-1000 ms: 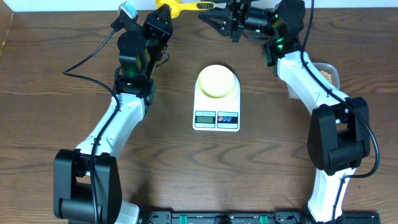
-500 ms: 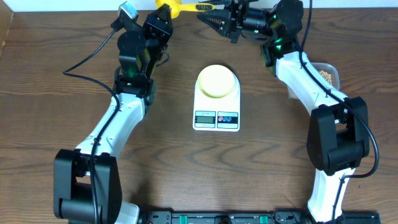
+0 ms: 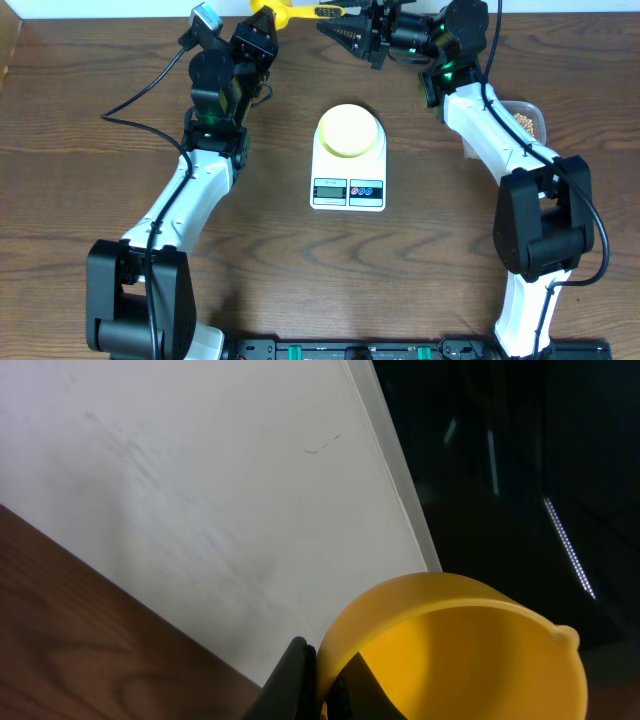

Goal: Scoop item into bowl and weigh 50g on scale
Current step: 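Open the left gripper to release the scoop to the right gripper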

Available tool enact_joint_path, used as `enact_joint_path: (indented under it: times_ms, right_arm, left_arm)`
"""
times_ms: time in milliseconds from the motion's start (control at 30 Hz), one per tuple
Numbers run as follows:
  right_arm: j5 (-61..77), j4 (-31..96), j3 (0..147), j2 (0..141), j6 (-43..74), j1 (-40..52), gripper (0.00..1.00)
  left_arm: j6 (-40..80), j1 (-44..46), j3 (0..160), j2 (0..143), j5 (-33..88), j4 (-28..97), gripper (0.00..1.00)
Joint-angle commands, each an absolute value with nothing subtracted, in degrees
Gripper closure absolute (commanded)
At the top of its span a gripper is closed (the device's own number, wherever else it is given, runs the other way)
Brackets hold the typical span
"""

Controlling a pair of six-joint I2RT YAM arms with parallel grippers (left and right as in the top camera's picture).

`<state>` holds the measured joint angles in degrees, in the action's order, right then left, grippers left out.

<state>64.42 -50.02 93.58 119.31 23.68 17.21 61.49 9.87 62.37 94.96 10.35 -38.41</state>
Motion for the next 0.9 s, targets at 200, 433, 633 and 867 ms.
enact_joint_path:
  times_ms: [200,433,633,867]
  right_arm:
    - [63.09,-50.22,94.83,119.72,23.70,17.74,0.76]
    - [63.09,-50.22,94.83,119.72,23.70,17.74,0.77]
    - [63.09,-50.22,94.83,119.72,23.70,17.74,0.80]
    - [63.09,-50.22,94.83,119.72,23.70,17.74,0.82]
  left_arm:
    - [60.27,9.74,62.87,95.04,11.40,-38.59,0.93]
    - [60.07,9.74,62.87,95.04,11.57,-38.44,0.92]
    - [60.05,9.74,62.87,95.04,12.47,-38.44,0.92]
    - [60.05,9.74,62.87,95.04,12.86,-38.39,0.92]
